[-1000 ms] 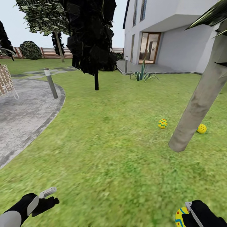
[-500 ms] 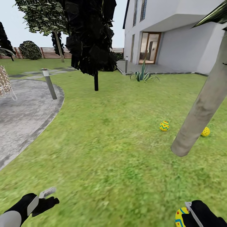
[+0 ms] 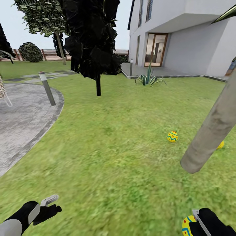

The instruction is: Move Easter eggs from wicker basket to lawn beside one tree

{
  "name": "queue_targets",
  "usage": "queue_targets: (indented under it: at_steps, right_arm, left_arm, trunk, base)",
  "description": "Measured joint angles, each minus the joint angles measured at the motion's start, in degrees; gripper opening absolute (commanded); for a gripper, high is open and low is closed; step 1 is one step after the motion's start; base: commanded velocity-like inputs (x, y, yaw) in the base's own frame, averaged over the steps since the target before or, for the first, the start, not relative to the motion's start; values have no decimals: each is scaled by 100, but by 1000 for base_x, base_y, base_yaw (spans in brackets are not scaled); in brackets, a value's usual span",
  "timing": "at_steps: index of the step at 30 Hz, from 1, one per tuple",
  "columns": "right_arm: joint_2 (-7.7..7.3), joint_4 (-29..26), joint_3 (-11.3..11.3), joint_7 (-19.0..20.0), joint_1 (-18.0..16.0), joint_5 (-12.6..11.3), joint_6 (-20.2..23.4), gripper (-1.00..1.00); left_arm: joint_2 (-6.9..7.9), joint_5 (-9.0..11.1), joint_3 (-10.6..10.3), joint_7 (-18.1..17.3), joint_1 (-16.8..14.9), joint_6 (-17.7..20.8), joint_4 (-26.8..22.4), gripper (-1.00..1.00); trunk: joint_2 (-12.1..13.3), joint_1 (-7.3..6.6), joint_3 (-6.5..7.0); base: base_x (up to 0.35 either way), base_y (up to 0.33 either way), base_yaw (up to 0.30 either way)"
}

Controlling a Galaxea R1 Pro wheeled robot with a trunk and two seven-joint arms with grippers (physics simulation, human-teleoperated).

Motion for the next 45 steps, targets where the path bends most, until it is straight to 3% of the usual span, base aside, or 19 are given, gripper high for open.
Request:
queue_targets:
  at_steps: [8, 45]
  right_arm:
    - [0, 1, 1, 0, 0, 0, -1, -100]
    - [0, 1, 0, 0, 0, -17, -2, -100]
  left_arm:
    - [0, 2, -4, 0, 0, -5, -1, 100]
    - [2, 2, -4, 0, 0, -7, -1, 100]
  trunk:
    - [0, 3, 0]
    - [-49, 99, -820]
  base:
    - [116, -45, 0]
    - [0, 0, 0]
